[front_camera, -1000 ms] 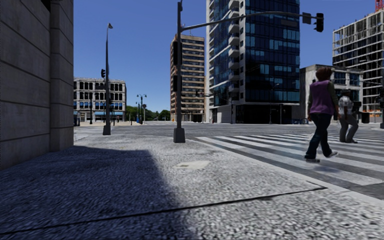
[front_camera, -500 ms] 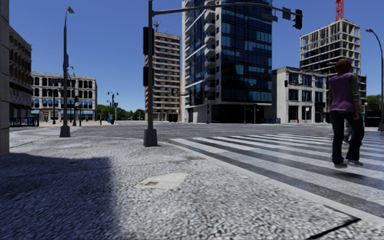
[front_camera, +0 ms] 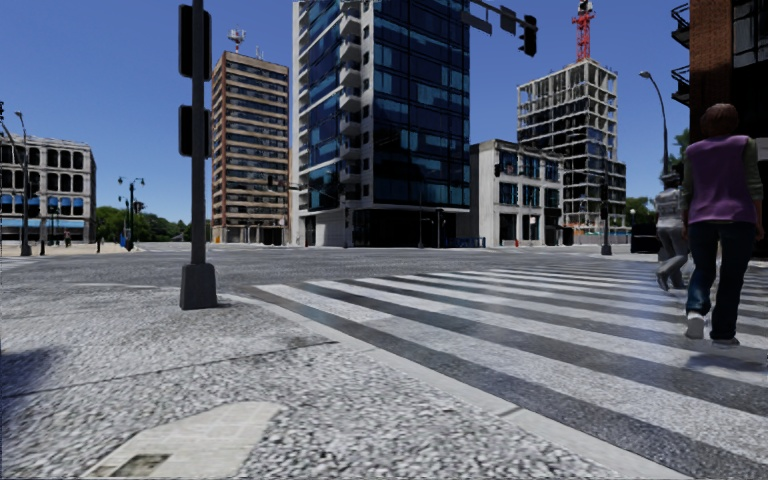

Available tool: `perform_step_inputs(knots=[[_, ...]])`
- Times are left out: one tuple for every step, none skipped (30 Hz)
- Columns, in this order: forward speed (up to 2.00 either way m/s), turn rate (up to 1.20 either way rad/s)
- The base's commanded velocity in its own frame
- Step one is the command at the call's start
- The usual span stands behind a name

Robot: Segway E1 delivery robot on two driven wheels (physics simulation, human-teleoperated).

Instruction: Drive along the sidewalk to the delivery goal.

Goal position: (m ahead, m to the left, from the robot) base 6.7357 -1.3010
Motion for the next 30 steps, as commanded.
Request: perform_step_inputs(knots=[[1.78,-0.43],[1.78,-0.42],[1.78,-0.42],[1.78,-0.42],[1.78,-0.42],[1.76,-0.42],[1.7,-0.42],[1.64,-0.4],[1.64,-0.4],[1.53,-0.33],[1.48,-0.33],[1.48,-0.33],[1.46,-0.32],[1.46,-0.32],[1.46,-0.32],[1.46,-0.32],[1.46,-0.32],[1.46,-0.32],[1.46,-0.32],[1.46,-0.32],[1.46,-0.32],[1.46,-0.32],[1.46,-0.32],[1.46,-0.32],[1.46,-0.32],[1.46,-0.32],[1.46,-0.32],[1.46,-0.32],[1.46,-0.32],[1.46,-0.32]])
